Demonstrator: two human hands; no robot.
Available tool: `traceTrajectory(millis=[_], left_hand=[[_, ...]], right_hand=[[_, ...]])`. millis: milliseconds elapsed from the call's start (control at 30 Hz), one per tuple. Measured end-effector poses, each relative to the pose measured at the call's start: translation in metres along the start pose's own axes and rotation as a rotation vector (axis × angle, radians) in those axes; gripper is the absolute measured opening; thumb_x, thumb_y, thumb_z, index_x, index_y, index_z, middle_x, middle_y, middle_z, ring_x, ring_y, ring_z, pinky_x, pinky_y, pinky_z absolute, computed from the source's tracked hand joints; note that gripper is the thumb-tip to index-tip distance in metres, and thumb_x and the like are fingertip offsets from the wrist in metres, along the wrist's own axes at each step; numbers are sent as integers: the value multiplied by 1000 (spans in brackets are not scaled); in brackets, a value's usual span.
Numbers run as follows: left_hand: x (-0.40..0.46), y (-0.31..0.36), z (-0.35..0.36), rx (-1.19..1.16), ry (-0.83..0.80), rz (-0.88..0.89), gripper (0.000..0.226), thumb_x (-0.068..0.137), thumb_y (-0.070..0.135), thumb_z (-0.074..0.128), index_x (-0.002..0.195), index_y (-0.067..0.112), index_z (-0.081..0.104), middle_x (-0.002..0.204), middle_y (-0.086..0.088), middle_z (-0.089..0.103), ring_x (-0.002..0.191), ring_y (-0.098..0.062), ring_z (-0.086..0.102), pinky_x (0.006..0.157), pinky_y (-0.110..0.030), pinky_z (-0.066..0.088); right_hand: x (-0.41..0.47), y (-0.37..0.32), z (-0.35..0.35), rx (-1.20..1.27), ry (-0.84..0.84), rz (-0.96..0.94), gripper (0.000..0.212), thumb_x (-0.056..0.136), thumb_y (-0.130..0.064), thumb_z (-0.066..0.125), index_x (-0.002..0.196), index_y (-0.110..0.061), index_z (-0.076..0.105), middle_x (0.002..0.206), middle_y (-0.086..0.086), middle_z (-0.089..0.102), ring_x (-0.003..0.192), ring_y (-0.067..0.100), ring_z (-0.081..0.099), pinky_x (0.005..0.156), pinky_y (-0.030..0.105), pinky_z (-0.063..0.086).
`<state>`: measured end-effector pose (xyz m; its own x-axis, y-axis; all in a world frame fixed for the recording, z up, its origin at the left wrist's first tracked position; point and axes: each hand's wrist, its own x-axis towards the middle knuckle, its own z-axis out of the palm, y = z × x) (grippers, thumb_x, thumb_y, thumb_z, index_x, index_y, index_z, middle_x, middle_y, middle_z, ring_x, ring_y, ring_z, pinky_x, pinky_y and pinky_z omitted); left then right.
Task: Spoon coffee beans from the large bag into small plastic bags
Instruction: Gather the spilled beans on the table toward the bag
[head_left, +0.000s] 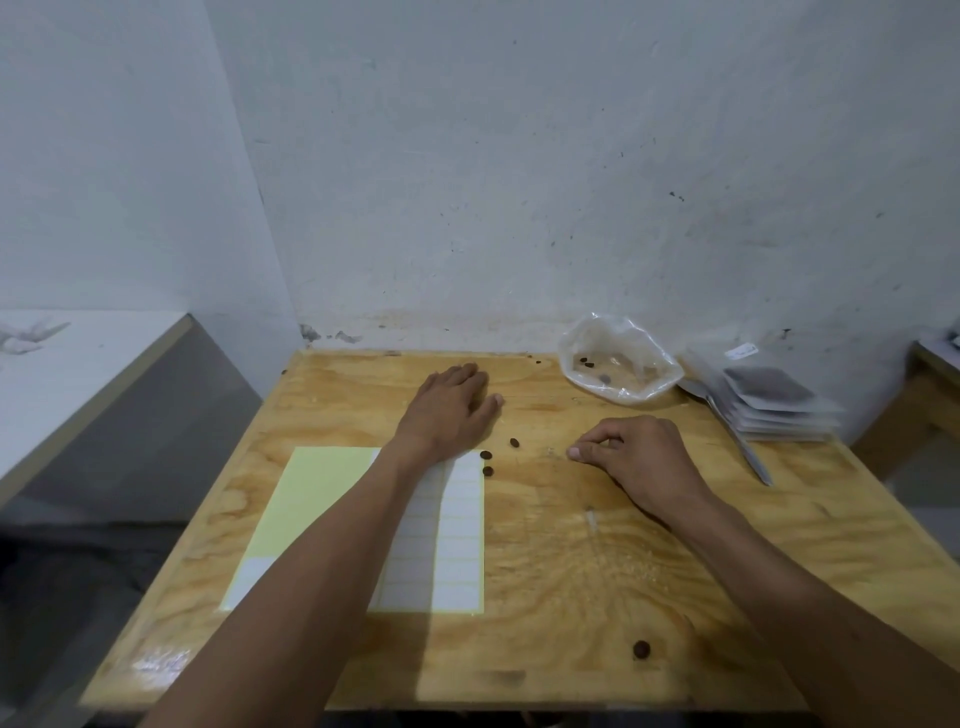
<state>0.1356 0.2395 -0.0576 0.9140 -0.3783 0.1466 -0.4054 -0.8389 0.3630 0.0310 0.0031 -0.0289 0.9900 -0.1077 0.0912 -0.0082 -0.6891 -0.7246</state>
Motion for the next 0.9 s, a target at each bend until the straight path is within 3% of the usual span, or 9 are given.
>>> traceTrajectory(millis=[67, 167, 233, 333, 400, 567, 667, 800, 900], left_hand=[[-1, 0, 0, 1, 0, 3, 58, 106, 47, 35, 152, 12, 41, 164, -7, 30, 153, -21, 21, 125, -42, 12], [-1, 0, 0, -4, 3, 1, 57, 106, 47, 36, 152, 12, 42, 163, -7, 31, 152, -21, 22, 124, -42, 13], [-1, 1, -1, -9, 10, 3, 57, 106, 46, 37, 151, 11, 42, 163, -7, 32, 152, -21, 23, 124, -42, 13], [-2, 2, -1, -10, 11, 7, 56, 106, 45, 37, 150, 11, 43, 162, -7, 33, 151, -21, 24, 124, -41, 13], [-2, 1, -1, -10, 11, 5, 56, 106, 46, 37, 150, 11, 44, 162, -8, 33, 151, -22, 24, 124, -42, 14], [-2, 1, -1, -8, 12, 0, 56, 106, 46, 37, 150, 11, 43, 162, -8, 33, 151, -23, 25, 124, -41, 14], [-2, 2, -1, -23, 8, -16, 57, 106, 46, 37, 151, 12, 42, 164, -7, 31, 152, -22, 22, 124, -42, 13], [-1, 3, -2, -22, 10, -17, 56, 106, 45, 38, 151, 12, 42, 164, -7, 31, 152, -22, 22, 124, -41, 12], [-1, 2, -2, -17, 3, -20, 57, 106, 46, 38, 152, 13, 41, 164, -7, 30, 153, -21, 21, 125, -41, 11]], right_hand=[[0, -1, 0, -17, -2, -5, 11, 79, -33, 85, 81, -23, 81, 72, -12, 72, 78, -3, 64, 68, 15, 45], [1, -1, -3, 37, -10, 22, 22, 83, -39, 81, 75, -19, 76, 54, -13, 54, 51, 1, 45, 56, 19, 37], [2, -8, -7, 301, -67, 129, 40, 90, -40, 73, 73, -7, 61, 62, -1, 45, 52, 9, 37, 52, 24, 33], [7, -23, -8, 812, -202, 395, 20, 96, -21, 63, 82, -12, 52, 69, 6, 49, 52, 11, 40, 41, 22, 29], [9, -32, -6, 885, -261, 443, 15, 94, -15, 62, 84, -12, 53, 70, 6, 55, 52, 12, 44, 39, 21, 31], [8, -43, 9, 476, -248, 263, 34, 87, -40, 73, 74, -17, 51, 60, -4, 47, 49, 9, 36, 47, 24, 30], [8, -43, 18, 245, -136, 45, 46, 81, -45, 81, 65, -7, 59, 48, -16, 44, 46, 1, 37, 48, 15, 33], [11, -44, 26, 94, -123, -108, 23, 74, -43, 87, 75, -23, 75, 41, -16, 44, 42, 2, 39, 44, 14, 28], [16, -43, 32, -17, -149, -154, 13, 77, -40, 85, 86, -32, 80, 45, -26, 55, 51, -5, 54, 55, 15, 36]])
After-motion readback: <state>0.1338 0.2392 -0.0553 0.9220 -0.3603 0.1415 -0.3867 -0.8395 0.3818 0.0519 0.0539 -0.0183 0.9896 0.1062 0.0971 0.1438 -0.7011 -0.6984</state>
